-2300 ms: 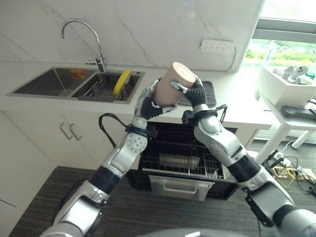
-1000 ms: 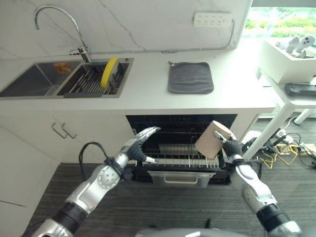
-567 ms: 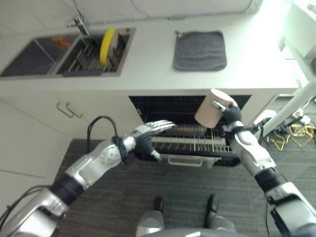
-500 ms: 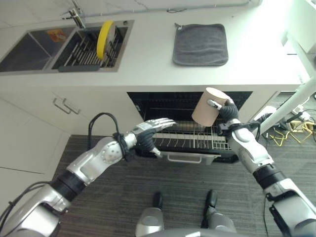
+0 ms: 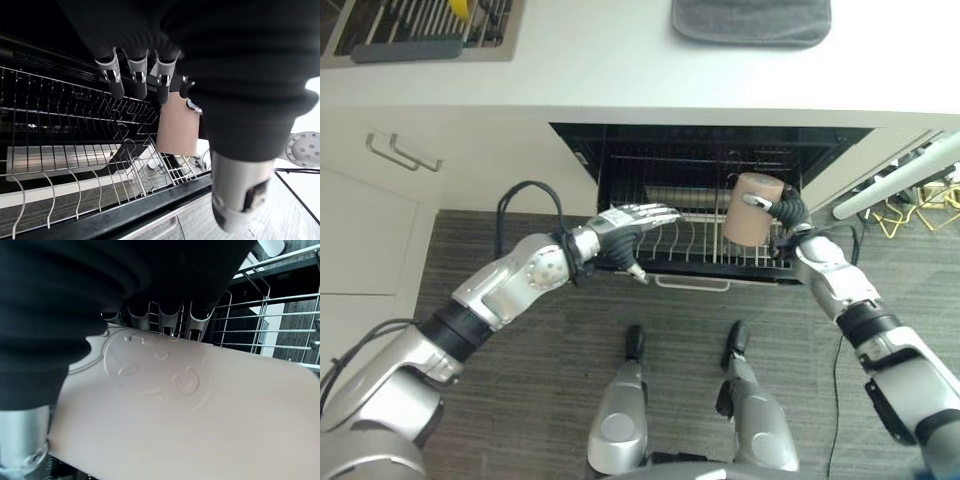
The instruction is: Place the dishes in the dishwasher.
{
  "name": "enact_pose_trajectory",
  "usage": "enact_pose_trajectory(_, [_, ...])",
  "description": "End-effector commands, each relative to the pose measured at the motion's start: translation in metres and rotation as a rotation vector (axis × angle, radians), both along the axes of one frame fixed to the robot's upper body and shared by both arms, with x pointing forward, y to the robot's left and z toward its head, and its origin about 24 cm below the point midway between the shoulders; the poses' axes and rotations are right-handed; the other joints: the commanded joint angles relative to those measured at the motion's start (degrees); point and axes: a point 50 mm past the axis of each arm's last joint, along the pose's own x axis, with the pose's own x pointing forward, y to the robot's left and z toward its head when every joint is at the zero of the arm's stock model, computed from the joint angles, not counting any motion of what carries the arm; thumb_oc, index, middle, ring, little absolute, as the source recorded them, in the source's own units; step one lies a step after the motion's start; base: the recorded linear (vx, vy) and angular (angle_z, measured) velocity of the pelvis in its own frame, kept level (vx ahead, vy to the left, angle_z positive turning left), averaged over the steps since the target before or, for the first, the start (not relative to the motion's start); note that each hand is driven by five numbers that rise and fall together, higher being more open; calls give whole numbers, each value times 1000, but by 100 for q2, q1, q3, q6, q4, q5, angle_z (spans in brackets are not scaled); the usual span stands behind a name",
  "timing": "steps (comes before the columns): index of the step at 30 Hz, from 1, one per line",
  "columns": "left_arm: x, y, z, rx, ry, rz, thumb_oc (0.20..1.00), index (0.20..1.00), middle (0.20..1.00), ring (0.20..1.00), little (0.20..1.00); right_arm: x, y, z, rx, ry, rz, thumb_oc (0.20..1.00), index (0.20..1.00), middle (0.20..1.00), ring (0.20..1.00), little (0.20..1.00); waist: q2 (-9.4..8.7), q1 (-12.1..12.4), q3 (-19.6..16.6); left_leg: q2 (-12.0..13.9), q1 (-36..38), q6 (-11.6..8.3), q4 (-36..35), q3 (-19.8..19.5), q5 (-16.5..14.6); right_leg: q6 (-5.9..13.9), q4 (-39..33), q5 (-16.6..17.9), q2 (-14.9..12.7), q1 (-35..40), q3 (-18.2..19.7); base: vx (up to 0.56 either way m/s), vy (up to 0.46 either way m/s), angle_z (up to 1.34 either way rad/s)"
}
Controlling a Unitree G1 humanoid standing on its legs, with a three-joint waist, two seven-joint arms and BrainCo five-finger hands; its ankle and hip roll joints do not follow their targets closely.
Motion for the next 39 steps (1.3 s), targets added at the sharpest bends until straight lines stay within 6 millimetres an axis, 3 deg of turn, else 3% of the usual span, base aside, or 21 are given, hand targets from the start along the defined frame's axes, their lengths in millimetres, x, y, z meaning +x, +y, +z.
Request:
enact_pose_trajectory(1, [-2, -1, 12, 22, -70, -25, 1000, 1000, 1000, 1000, 1000, 11, 2, 44, -37, -154, 22, 200, 200, 200, 200, 200, -110, 152, -251, 84, -486, 160, 170, -187, 9, 668, 163, -247, -837, 276, 253, -35, 4, 1])
enact_pose_trajectory(7, [-1, -1, 17, 63, -86, -33, 1000, 1000, 1000, 1000, 1000, 20, -1, 58, -80, -165, -24, 200, 200, 200, 200, 200, -23, 220, -65, 63, -620, 167, 235, -163, 21, 648, 223, -239, -867, 153, 227, -11, 4, 1])
enact_pose_trajectory(10, [-1, -1, 19, 82, -115, -29, 1000, 1000, 1000, 1000, 1000, 24, -6, 57, 44, -119, -70, 200, 200, 200, 200, 200, 19, 259, -17, 58, -644, 169, 227, -146, 32, 646, 234, -227, -887, 128, 190, 0, 0, 0])
enact_pose_trajectory(18, [-5, -2, 20, 106, -134, -40, 1000, 1000, 1000, 1000, 1000, 34, -10, 91, 89, -166, -166, 200, 200, 200, 200, 200, 133, 393, 130, 0, -764, 187, 199, -142, 78, 637, 275, -177, -948, 19, 116, -7, -6, 2])
enact_pose_trajectory(23, [-4, -3, 21, 102, -142, -13, 1000, 1000, 1000, 1000, 1000, 38, -12, 91, 258, -148, -210, 200, 200, 200, 200, 200, 240, 419, 236, -30, -860, 204, 176, -116, 120, 632, 279, -125, -995, -63, 111, -23, 9, 8])
enact_pose_trajectory(35, [-4, -6, 25, 72, -164, -20, 1000, 1000, 1000, 1000, 1000, 40, -12, 101, 168, -171, -238, 200, 200, 200, 200, 200, 403, 421, 237, -57, -981, 210, 139, -85, 190, 621, 335, -133, -1038, -201, 137, -12, 17, 1])
enact_pose_trajectory(36, [-9, -12, 35, 68, -177, -76, 1000, 1000, 1000, 1000, 1000, 41, -25, 114, 60, -186, -296, 200, 200, 200, 200, 200, 537, 455, 237, -100, -1051, 193, 81, -111, 256, 650, 330, -95, -1090, -272, 83, -80, 83, -2])
enact_pose_trajectory(39, [-10, -12, 37, 79, -176, -93, 1000, 1000, 1000, 1000, 1000, 42, -23, 116, -131, -183, -289, 200, 200, 200, 200, 200, 504, 454, 237, -90, -1023, 186, 70, -83, 252, 669, 310, -70, -1094, -254, 59, -42, 13, 9])
